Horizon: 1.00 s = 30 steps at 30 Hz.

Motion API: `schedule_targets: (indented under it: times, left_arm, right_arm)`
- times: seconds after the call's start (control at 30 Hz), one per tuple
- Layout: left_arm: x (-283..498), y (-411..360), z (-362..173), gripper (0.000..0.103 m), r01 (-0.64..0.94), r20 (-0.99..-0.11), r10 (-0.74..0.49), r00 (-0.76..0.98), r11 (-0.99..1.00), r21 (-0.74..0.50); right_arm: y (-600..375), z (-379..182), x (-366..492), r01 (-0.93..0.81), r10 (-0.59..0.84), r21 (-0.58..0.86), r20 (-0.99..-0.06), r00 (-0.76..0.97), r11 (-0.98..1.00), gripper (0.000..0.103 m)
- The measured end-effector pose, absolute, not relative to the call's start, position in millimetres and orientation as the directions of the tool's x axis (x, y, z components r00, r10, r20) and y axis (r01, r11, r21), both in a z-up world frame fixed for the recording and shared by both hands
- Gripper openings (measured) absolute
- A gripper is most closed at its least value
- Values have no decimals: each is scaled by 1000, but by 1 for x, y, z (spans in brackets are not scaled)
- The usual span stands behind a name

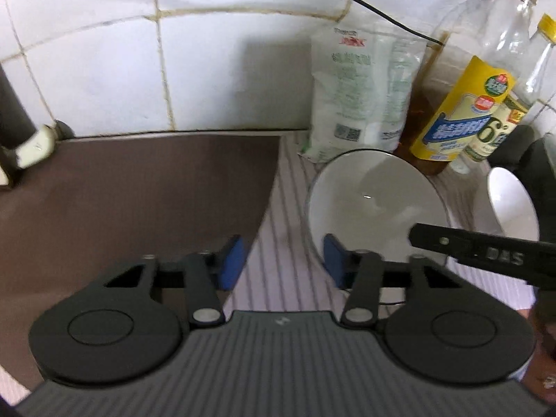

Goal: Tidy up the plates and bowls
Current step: 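Lift the second bowl and carry it over the first bowl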

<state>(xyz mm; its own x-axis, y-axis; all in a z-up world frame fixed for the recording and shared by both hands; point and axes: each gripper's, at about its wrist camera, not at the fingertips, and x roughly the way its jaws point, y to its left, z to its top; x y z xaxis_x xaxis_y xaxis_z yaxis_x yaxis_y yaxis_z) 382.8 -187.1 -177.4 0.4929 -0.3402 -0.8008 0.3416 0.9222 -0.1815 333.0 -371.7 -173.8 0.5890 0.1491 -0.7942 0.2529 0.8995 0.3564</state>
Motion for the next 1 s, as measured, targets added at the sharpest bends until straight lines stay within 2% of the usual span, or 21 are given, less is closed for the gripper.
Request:
schedule_targets:
  times: [0.1,0.13,0.17,0.37,0.57,1.0]
  left_arm:
    - [385,-190,-180,15,362,-797,-387,464,904,-228]
    - [384,-192,-179,12,372,-792,-403,459,897,-241]
    - [384,-194,-178,11,372,-790,-404,461,896,-241]
    - [375,-202,-172,10,388,-800,-377,466,900,-199]
    - [353,-194,-155,10,417,-793,-376,479,892,-171]
    - [282,-172,-96,10,462,-755,-378,536,880,-112]
  right_arm:
    - [-371,-179,340,256,160,370,-793,589,893,20]
    - [-371,-180,341,259,158,371,-792,590,892,14]
    - [-371,-181,342,260,158,374,-789,593,890,14]
    - [-369,-179,338,289,139,371,-793,593,882,13]
    - [-370,-172,316,301,178,428,-778,602,852,13]
    - [-351,-113,254,239,203,470,-710,674,850,14]
